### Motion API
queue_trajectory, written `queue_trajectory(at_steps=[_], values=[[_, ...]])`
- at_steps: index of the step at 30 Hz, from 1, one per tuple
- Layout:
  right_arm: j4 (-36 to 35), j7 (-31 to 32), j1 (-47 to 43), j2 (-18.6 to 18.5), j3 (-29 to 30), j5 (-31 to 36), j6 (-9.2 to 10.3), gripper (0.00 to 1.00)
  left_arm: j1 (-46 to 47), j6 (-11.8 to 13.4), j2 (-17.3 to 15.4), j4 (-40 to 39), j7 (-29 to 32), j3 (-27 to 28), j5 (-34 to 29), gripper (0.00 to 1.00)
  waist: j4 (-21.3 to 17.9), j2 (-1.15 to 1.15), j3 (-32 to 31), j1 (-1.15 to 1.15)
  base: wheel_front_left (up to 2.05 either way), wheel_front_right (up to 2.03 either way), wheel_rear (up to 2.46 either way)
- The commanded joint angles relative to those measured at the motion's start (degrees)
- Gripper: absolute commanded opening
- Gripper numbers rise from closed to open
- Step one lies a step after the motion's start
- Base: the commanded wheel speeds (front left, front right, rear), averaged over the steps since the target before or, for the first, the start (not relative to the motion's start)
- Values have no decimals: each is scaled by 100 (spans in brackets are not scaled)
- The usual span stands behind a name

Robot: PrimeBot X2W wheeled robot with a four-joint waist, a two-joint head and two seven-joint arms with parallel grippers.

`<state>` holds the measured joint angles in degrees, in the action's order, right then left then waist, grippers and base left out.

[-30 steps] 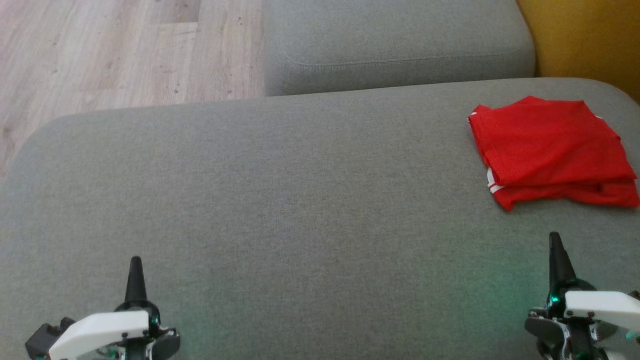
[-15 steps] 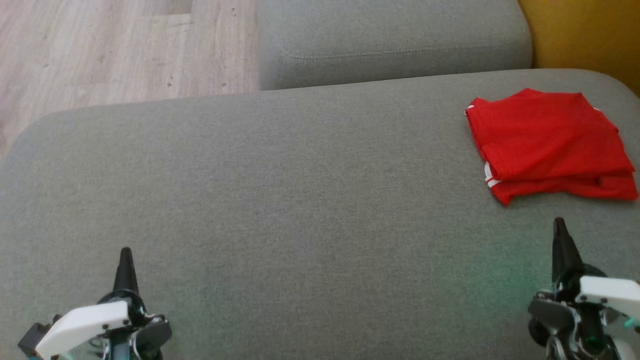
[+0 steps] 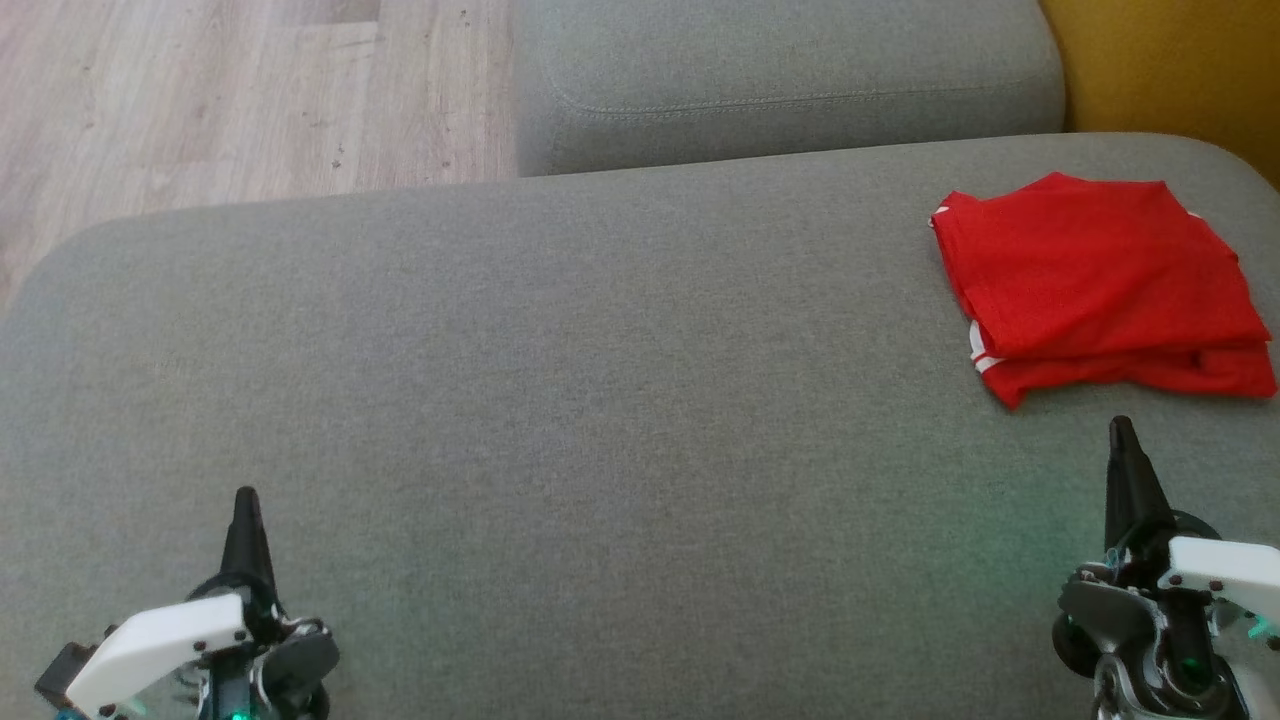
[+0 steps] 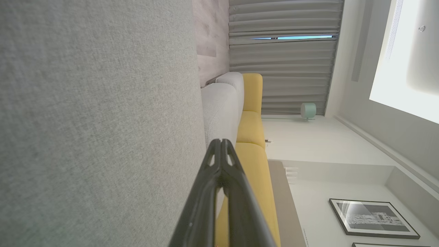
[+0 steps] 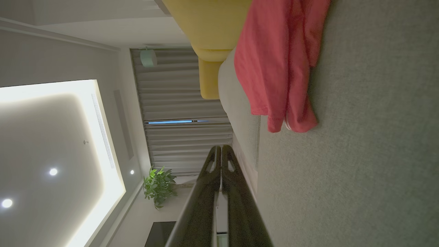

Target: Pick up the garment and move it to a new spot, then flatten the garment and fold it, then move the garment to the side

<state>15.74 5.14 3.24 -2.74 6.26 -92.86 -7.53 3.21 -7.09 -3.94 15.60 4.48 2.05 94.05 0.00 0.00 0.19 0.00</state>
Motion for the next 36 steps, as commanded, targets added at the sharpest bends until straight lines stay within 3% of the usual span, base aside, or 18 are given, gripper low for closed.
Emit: queue_trajectory(at_steps=[1, 36], values=[[-179, 37, 283, -103, -96, -32, 4, 0, 280, -40, -50, -165, 28, 231, -8, 0, 0, 0, -1, 0, 0, 0, 0], [-175, 76, 287, -69, -47, 9, 4, 0, 286, -40, 6, -161, 90, 309, -74, 0, 0, 0, -1, 0, 0, 0, 0]])
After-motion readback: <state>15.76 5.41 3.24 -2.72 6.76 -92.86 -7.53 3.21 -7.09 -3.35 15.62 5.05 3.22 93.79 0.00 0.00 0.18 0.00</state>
